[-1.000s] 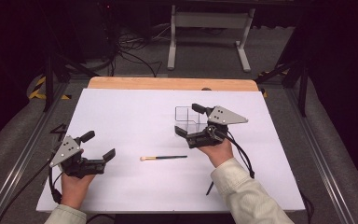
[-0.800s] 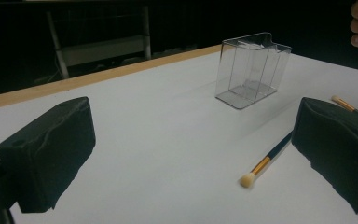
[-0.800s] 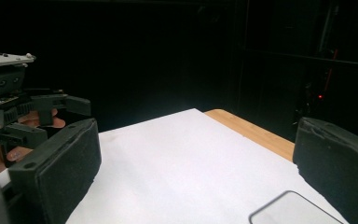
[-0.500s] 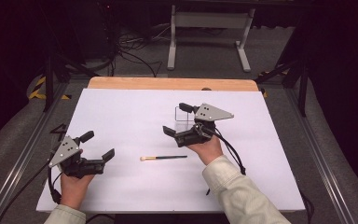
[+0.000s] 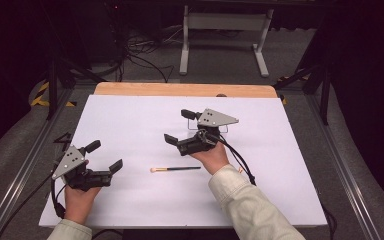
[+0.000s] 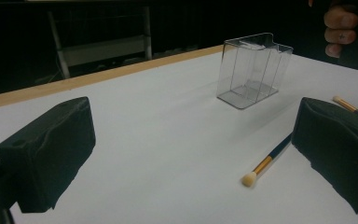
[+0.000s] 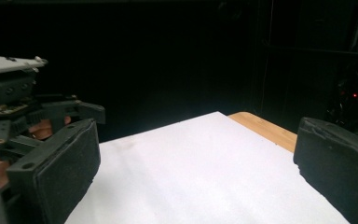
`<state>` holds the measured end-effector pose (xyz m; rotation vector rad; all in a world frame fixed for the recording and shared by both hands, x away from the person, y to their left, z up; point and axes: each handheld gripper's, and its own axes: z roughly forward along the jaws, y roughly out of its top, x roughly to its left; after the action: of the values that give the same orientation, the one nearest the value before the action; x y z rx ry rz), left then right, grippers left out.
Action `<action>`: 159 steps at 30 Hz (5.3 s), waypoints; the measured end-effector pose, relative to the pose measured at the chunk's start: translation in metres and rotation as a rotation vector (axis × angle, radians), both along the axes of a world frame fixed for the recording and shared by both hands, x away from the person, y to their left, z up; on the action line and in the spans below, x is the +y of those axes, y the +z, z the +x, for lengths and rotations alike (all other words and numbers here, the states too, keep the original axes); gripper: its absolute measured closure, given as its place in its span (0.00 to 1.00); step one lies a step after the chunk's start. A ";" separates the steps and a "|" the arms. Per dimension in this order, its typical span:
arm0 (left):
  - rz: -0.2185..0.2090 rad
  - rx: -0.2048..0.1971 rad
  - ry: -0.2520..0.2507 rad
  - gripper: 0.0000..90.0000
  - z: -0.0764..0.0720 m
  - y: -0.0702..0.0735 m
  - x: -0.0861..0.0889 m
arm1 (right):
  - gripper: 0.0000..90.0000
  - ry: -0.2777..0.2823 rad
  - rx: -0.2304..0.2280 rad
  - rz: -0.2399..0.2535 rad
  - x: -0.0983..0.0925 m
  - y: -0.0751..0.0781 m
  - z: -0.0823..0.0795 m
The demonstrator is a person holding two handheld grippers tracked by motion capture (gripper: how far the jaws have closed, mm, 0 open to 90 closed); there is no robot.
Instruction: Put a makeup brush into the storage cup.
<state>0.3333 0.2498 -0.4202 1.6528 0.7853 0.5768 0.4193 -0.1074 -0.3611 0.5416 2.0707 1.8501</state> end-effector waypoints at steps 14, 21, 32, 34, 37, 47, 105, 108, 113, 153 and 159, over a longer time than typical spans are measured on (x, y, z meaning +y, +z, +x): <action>-0.004 0.002 0.002 0.00 -0.002 -0.001 0.005 | 0.01 0.009 -0.023 -0.136 0.006 0.005 0.015; -0.009 0.000 0.004 0.00 -0.002 -0.001 0.005 | 0.02 0.069 -0.004 -0.237 0.007 0.013 0.020; -0.012 0.000 0.002 0.00 -0.002 -0.001 0.005 | 0.02 0.119 -0.003 -0.451 0.011 0.024 0.023; -0.012 0.001 0.000 0.00 -0.002 -0.001 0.005 | 0.03 0.142 0.005 -0.485 0.013 0.026 0.025; -0.010 0.001 0.001 0.00 -0.002 -0.001 0.005 | 0.03 0.170 0.016 -0.558 0.016 0.028 0.027; -0.015 0.002 -0.001 0.00 -0.003 -0.001 0.006 | 0.04 0.185 -0.006 -0.710 0.023 0.038 0.026; -0.029 0.016 -0.005 0.00 -0.002 -0.002 0.008 | 0.09 0.356 0.176 -1.203 0.060 -0.035 0.023; -0.027 0.016 -0.004 0.00 -0.002 -0.002 0.008 | 0.12 0.355 0.173 -1.211 0.060 -0.038 0.024; -0.025 0.019 -0.007 0.00 -0.002 -0.002 0.008 | 0.17 0.347 0.208 -1.239 0.060 -0.042 0.022; 0.006 0.018 0.005 0.00 -0.002 -0.003 0.005 | 0.87 0.413 0.252 -1.382 0.071 -0.061 0.014; 0.012 0.021 0.007 0.00 -0.002 -0.003 0.005 | 0.92 0.428 0.261 -1.378 0.070 -0.061 0.013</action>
<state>0.3318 0.2545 -0.4232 1.6704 0.8045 0.5706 0.4324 -0.0371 -0.4223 -0.0667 3.0948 0.1025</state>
